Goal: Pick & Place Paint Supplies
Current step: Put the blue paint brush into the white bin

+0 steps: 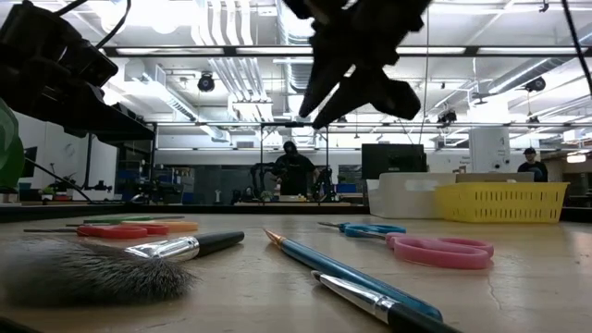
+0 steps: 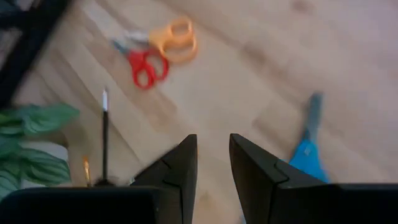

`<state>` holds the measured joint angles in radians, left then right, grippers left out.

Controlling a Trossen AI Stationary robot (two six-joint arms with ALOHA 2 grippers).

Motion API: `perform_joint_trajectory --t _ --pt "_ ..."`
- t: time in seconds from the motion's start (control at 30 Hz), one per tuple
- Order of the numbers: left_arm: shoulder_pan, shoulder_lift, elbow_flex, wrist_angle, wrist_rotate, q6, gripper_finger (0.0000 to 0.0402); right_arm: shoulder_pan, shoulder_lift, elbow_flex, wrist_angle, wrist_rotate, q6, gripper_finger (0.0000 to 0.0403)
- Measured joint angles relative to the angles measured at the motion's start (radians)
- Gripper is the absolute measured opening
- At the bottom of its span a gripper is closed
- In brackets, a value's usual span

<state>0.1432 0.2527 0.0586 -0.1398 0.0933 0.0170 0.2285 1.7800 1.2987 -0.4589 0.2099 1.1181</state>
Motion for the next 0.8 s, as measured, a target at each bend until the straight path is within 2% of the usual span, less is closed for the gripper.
perform_joint_trajectory --t 0.27,0.5,0.67,0.8 --pt "0.000 0.000 0.000 0.000 0.000 0.000 0.0169 0.082 0.272 0.422 -0.389 0.000 0.062 0.0093" --pt "0.000 0.000 0.000 0.000 0.000 0.000 0.0169 0.102 0.484 0.739 -0.617 -0.012 0.087 0.0093" --pt "0.000 0.000 0.000 0.000 0.000 0.000 0.0169 0.111 0.600 0.895 -0.702 -0.041 0.103 0.0093" --pt "0.000 0.000 0.000 0.000 0.000 0.000 0.0169 0.113 0.659 0.954 -0.733 -0.082 0.111 0.0093"
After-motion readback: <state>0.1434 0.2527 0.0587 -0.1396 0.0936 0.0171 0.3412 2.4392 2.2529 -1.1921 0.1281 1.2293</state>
